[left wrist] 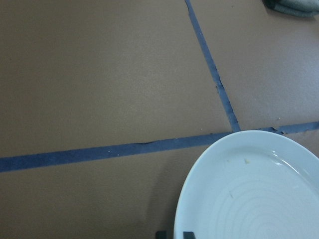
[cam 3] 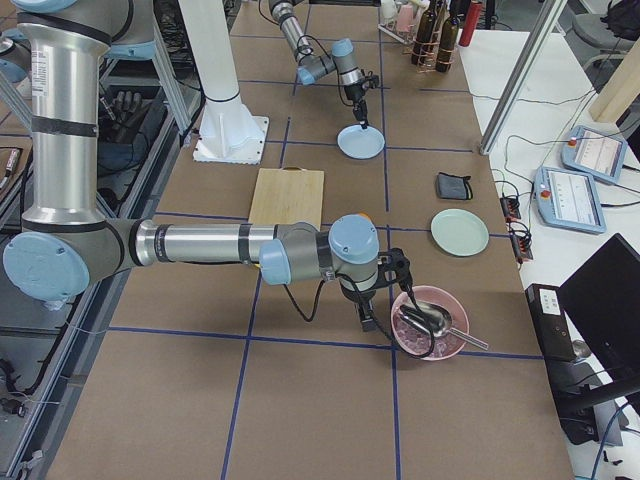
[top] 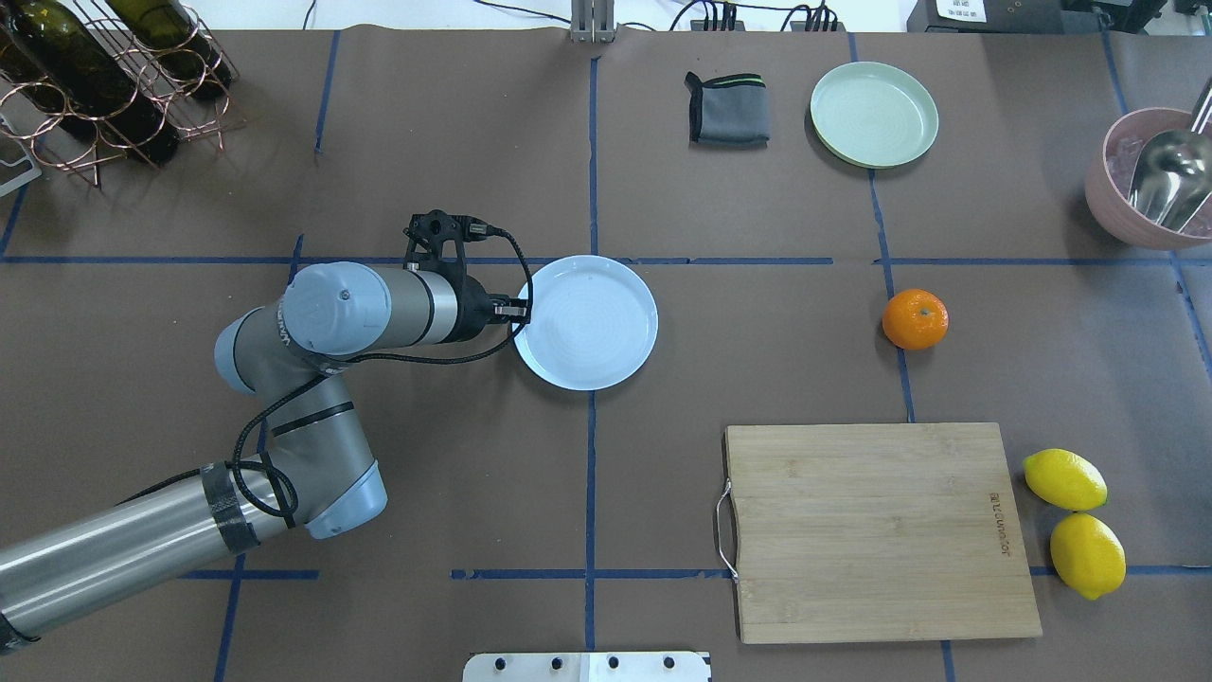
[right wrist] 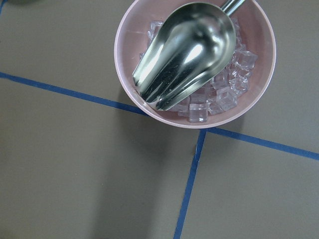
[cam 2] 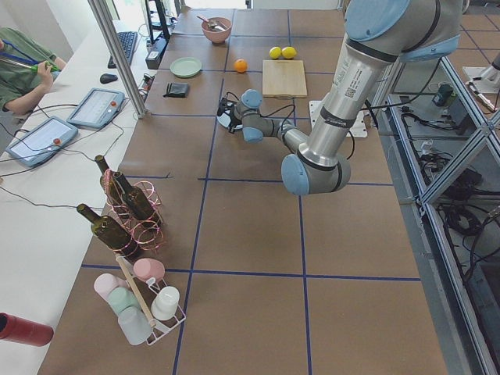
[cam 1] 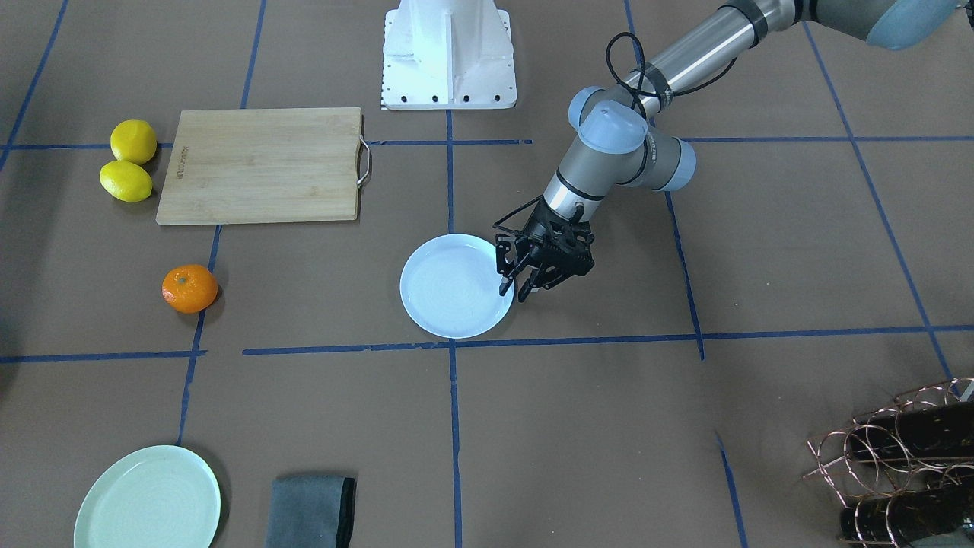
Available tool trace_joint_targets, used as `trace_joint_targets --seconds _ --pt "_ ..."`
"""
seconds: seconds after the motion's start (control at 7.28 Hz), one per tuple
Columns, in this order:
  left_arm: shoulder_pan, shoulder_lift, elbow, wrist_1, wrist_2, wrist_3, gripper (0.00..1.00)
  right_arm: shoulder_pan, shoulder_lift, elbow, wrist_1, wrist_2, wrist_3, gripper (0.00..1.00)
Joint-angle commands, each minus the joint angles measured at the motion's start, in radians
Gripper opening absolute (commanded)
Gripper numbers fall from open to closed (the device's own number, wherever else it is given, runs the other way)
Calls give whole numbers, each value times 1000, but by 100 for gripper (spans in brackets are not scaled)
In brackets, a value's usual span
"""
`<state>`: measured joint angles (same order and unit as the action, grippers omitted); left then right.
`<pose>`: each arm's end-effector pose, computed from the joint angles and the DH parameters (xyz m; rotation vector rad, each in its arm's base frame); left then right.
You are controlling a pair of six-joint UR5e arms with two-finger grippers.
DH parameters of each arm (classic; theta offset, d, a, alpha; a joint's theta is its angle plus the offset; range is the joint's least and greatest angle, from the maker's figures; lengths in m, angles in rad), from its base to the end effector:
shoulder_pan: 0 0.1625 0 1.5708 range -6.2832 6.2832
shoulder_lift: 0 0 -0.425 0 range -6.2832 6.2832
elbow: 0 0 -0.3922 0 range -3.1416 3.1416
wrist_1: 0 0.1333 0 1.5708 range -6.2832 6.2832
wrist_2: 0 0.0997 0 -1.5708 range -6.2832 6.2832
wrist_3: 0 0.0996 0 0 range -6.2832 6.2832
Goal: Pick orange to plate
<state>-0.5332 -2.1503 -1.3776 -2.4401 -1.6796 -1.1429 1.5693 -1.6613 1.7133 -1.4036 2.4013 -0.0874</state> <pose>0.5587 -0.4720 0.3062 0.4963 1.1555 -0.0227 0.0591 -0.4653 0.6093 0.2420 -0.8183 -0.1745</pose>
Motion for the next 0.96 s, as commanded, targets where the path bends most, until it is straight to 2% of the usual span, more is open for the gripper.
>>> trace_joint_targets --seconds 0.0,0.14,0.27,0.55,0.69,0.82 --pt "-17 3 -20 33 -17 11 100 0 3 8 15 -2 -9 100" --pt "-66 12 -68 100 -96 88 100 0 2 6 68 2 1 100" --pt "-130 62 -193 240 -176 211 100 0 5 11 75 5 0 100" --pt "-296 197 -447 523 -242 487 100 -18 29 32 72 41 2 100" --pt "-427 248 -469 643 -394 570 100 -73 84 29 68 36 3 100" --pt "-550 321 -468 738 -481 597 100 -93 98 34 71 41 41 100"
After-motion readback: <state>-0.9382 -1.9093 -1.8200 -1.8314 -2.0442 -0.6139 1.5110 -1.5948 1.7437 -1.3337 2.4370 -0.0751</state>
